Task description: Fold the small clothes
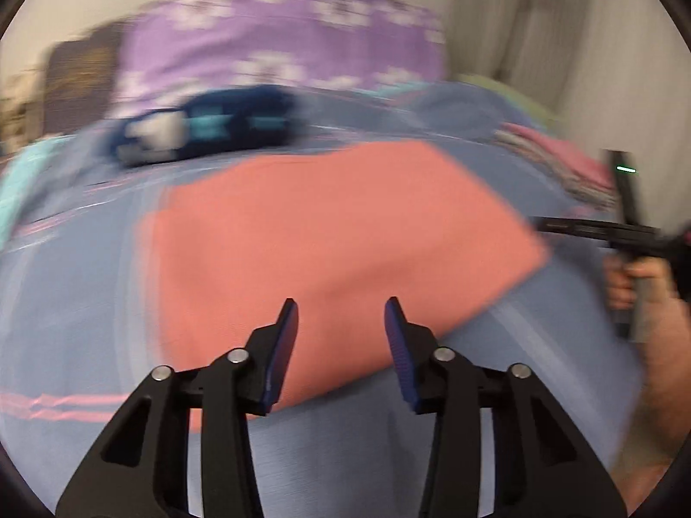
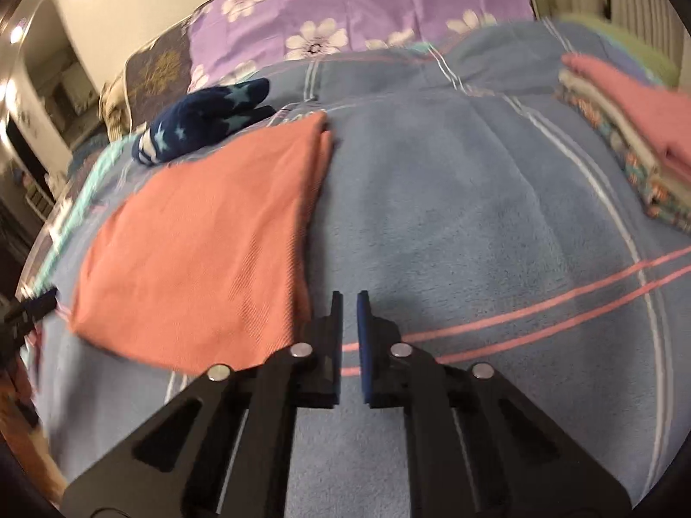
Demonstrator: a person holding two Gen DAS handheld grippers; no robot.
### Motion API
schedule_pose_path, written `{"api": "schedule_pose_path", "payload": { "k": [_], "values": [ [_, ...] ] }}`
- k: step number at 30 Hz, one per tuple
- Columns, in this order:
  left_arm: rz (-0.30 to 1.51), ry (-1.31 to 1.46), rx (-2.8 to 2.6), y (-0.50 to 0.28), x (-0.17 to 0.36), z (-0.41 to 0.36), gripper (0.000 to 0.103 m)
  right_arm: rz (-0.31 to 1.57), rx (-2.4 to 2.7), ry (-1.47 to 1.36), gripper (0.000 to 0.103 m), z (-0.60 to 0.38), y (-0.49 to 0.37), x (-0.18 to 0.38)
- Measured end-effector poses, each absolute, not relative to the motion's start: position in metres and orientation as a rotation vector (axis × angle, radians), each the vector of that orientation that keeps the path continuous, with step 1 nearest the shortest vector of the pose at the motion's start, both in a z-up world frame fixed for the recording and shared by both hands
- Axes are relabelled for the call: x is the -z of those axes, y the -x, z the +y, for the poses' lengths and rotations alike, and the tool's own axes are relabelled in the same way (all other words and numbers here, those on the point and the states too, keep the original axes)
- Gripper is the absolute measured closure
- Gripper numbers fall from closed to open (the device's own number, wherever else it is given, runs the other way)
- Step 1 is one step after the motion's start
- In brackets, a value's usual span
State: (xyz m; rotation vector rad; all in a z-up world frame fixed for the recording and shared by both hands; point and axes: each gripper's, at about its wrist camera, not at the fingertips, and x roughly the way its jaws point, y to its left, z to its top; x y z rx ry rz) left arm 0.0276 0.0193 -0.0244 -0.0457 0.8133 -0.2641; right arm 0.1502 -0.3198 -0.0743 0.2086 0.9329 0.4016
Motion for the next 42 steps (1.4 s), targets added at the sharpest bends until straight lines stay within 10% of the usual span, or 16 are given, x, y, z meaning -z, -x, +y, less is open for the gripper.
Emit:
{"api": "schedule_pose_path", "payload": {
  "k": [9, 19, 21, 24, 29, 42],
  "values": [
    [0.931, -0.116, 0.461, -0.098, 0.049, -0.150, 0.069, 0.910, -0.483, -0.483, 0.100, -0.365, -0.158, 0.112],
    [0.987, -0.223, 0.317, -0.137, 0.068, -0.226, 0.047, 0.900, -0.500, -0.516, 0.099, -0.371, -0.154, 0.113],
    [0.986, -0.203, 0.301, -0.138, 0.071, -0.218, 0.080, 0.900, -0.500, -0.521, 0.099, -0.371, -0.154, 0.113],
    [1.015, -0.007, 0.342, -0.137, 0.068, -0.180, 0.101, 0.921, -0.484, -0.500, 0.099, -0.370, -0.155, 0.110],
    [1.009, 0.118, 0.342, -0.131, 0.069, -0.148, 0.101, 0.987, -0.450, -0.381, 0.071, -0.351, -0.163, 0.083],
    [1.030, 0.061, 0.395, -0.123, 0.079, -0.172, 0.089, 1.068, -0.567, -0.196, 0.071, -0.273, -0.284, 0.080]
  ]
}}
